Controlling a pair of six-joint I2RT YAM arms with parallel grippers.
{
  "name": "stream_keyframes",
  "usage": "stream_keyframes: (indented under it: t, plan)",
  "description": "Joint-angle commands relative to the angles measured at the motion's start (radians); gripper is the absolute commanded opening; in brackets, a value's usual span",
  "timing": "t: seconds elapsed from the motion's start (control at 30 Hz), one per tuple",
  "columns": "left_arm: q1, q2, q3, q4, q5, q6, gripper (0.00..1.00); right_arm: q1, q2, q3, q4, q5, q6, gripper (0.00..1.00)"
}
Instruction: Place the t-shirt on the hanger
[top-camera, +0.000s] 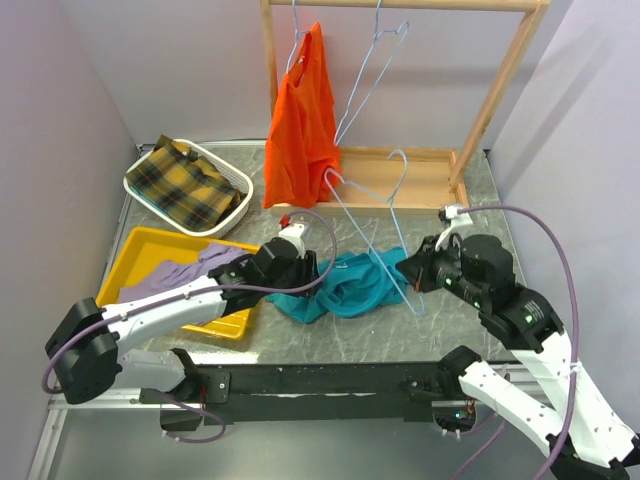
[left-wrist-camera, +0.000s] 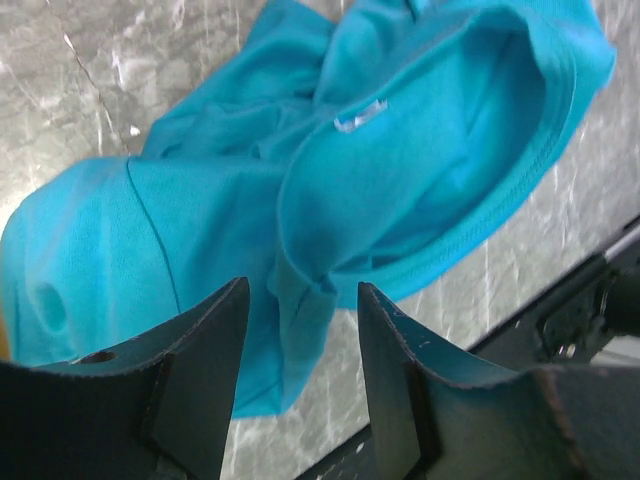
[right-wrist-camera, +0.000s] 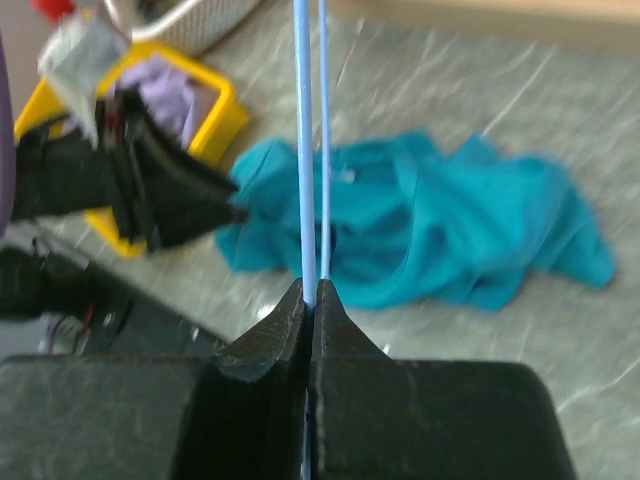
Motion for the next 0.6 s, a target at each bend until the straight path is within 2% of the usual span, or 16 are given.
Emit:
stream_keyframes:
  t: [0.0, 0.27, 0.43, 0.53, 0.57]
  plan:
    - [-0.004, 0.02, 0.0, 0.116, -0.047, -0.06, 0.53, 0.025, -0.064, -0.008, -0.101, -0.07, 0.073, 0.0]
    - [-0.004, 0.094, 0.032, 0.107, -0.053, -0.072, 0.46, 0.025, -0.114, 0.126, -0.337, -0.018, 0.086, 0.0]
    - [-0.004, 0.117, 0.054, 0.07, -0.064, -0.072, 0.4, 0.023, -0.131, 0.157, -0.385, -0.055, 0.083, 0.0]
    - [0.0, 0.123, 0.075, 0.038, -0.108, -0.063, 0.27, 0.025, -0.126, 0.155, -0.417, -0.096, 0.065, 0.0]
    - [0.003, 0.128, 0.081, 0.03, -0.12, -0.055, 0.19, 0.023, -0.124, 0.157, -0.432, -0.121, 0.06, 0.0]
